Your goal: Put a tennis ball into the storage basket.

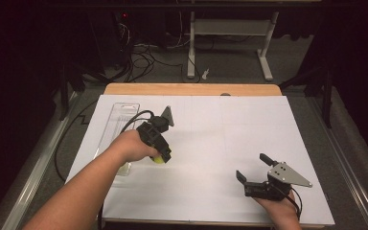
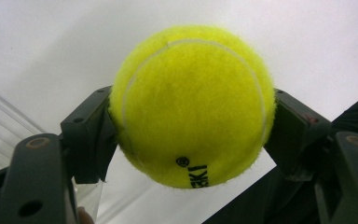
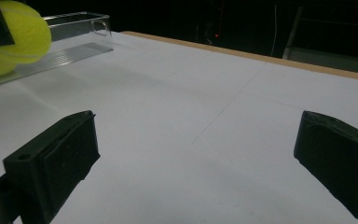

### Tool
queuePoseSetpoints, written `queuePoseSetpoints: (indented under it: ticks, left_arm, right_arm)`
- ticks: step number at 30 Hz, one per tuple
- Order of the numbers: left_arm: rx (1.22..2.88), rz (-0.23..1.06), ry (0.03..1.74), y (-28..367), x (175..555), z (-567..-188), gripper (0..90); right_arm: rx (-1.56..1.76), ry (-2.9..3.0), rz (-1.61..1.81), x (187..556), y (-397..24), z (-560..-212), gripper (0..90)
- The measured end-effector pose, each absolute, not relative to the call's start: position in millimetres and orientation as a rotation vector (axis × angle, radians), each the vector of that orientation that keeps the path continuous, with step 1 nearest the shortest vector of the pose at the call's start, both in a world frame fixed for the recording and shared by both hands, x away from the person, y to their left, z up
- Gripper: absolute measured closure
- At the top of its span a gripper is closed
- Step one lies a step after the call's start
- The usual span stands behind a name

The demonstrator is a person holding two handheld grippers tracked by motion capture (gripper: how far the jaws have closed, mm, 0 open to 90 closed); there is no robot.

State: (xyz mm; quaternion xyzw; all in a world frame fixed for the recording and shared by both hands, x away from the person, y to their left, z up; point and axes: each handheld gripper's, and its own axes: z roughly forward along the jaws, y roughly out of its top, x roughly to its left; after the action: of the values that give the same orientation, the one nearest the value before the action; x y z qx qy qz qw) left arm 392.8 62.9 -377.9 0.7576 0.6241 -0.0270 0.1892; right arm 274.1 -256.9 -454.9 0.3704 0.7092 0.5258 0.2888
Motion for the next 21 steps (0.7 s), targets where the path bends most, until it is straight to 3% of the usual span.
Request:
queuePoseSetpoints:
  ticks: [21]
  left_arm:
    - [2.137,-0.078,1.765,67.4,394.8,-360.9,26.8]
  right_arm:
    - [0.963,1.914,1.404,271.4,-253.6,-455.8,0.5]
